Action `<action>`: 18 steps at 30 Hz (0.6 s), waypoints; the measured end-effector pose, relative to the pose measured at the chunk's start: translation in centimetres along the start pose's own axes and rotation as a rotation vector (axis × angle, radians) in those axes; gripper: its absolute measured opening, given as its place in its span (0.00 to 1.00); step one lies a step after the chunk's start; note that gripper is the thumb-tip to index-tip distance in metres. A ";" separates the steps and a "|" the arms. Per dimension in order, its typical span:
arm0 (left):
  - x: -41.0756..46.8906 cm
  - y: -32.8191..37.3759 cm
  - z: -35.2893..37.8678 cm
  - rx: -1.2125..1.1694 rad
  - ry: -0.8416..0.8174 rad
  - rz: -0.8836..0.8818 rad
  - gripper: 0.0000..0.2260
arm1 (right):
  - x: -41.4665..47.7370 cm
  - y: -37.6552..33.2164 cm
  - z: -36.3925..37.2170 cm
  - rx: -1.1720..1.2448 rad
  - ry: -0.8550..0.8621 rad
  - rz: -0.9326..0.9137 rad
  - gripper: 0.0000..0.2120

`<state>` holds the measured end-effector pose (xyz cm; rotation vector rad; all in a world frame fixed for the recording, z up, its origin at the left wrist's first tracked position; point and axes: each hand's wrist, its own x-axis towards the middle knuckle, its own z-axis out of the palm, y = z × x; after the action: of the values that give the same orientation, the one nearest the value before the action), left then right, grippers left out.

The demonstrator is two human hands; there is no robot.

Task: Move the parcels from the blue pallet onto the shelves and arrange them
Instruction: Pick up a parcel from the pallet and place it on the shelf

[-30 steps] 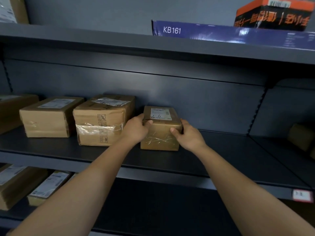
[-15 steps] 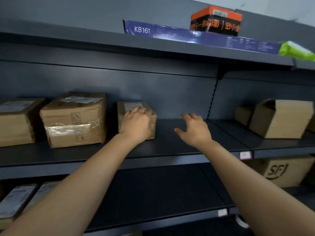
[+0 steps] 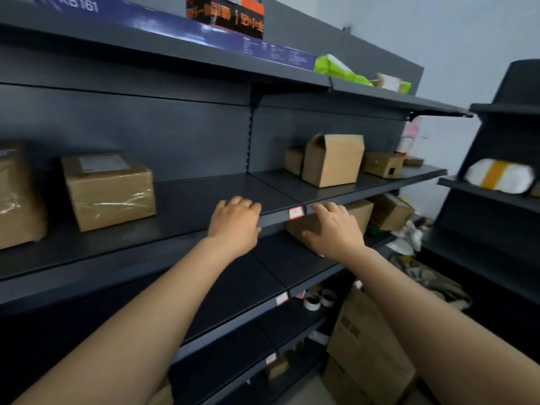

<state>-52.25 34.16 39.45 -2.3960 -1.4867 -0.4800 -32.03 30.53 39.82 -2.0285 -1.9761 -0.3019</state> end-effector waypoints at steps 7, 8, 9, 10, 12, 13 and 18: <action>0.7 10.2 1.6 -0.085 -0.023 0.154 0.16 | -7.0 9.1 -1.3 -0.074 -0.051 0.168 0.29; 0.6 11.9 1.9 -0.095 -0.027 0.181 0.17 | -8.1 10.5 -1.5 -0.082 -0.060 0.187 0.30; 0.6 13.6 2.1 -0.104 -0.032 0.208 0.17 | -9.3 11.9 -1.8 -0.092 -0.075 0.209 0.30; 0.4 15.3 2.3 -0.116 -0.038 0.231 0.17 | -10.6 13.3 -2.1 -0.102 -0.092 0.231 0.31; 0.0 18.8 2.6 -0.144 -0.051 0.264 0.17 | -13.2 16.2 -2.8 -0.122 -0.132 0.268 0.31; -0.2 20.5 2.7 -0.160 -0.062 0.277 0.17 | -14.5 17.6 -3.1 -0.129 -0.150 0.287 0.31; -1.7 29.2 2.6 -0.205 -0.113 0.353 0.19 | -21.6 24.0 -4.6 -0.147 -0.188 0.376 0.28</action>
<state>-26.33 21.23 34.54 -2.8111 -1.0609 -0.4367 -8.63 8.35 35.14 -2.5499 -1.6608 -0.1813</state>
